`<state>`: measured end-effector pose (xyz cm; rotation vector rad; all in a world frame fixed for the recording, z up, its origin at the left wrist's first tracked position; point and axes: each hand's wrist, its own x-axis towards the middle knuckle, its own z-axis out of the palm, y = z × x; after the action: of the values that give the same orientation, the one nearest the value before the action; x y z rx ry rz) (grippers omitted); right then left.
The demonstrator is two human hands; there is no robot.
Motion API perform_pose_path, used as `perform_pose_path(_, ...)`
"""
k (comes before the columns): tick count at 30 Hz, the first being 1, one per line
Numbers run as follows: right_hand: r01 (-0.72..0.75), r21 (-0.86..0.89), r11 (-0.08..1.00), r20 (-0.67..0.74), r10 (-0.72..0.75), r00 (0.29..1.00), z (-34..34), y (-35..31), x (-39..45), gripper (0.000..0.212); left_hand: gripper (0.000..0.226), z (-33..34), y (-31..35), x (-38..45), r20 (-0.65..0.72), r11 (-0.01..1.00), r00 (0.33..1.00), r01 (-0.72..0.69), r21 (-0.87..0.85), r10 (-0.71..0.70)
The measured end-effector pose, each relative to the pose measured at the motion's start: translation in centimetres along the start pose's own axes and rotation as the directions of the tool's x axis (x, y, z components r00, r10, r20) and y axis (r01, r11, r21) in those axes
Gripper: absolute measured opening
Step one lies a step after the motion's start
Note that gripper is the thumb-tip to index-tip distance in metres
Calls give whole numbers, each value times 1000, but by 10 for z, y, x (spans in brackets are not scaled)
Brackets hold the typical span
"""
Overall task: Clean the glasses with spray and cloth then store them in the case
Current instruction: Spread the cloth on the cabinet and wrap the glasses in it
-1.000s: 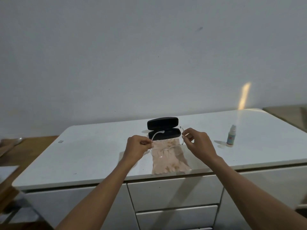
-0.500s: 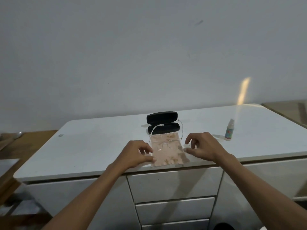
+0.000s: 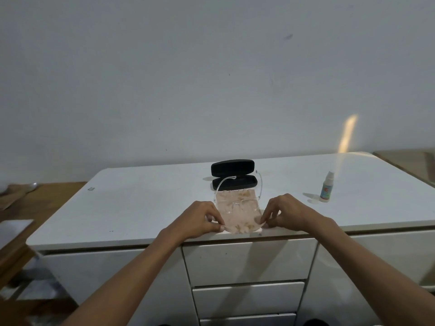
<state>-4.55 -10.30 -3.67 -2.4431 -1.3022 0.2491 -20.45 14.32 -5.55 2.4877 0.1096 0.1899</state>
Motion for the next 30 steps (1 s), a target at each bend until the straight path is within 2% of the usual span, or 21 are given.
perform_pose_path(3, -3, 5, 1000, -82, 3, 997, 4, 0, 5, 15, 3, 2, 1, 4, -68, 997, 997, 43, -62, -48)
perform_pose_path(7, -93, 188, 978, -298, 147, 943, 12, -2, 15, 8, 2, 4, 2, 15, -232, 963, 955, 128, -235, -184)
perform_pose_path(10, -139, 237, 961, -363, 221, 905, 16, -5, 25, 9, 5, 6, 6, 24, -301, 917, 906, 184, -355, -298)
perform_pose_path(13, -204, 217, 955, -408, 279, 869, 23, -7, 34, 12, 13, 13, 4, 33, -360, 896, 862, 208, -393, -358)
perform_pose_path(22, -300, 53, 953, -541, 280, 793, 44, -12, 53, 28, 23, 35, 1, 48, -547, 916, 738, 278, -288, -395)
perform_pose_path(27, -364, -68, 929, -503, 283, 817, 41, -14, 56, 33, 31, 38, 5, 53, -588, 897, 685, 398, -191, -429)
perform_pose_path(30, -317, -52, 947, -510, 248, 824, 42, -13, 56, 31, 33, 39, 8, 54, -608, 892, 678, 435, -121, -413)
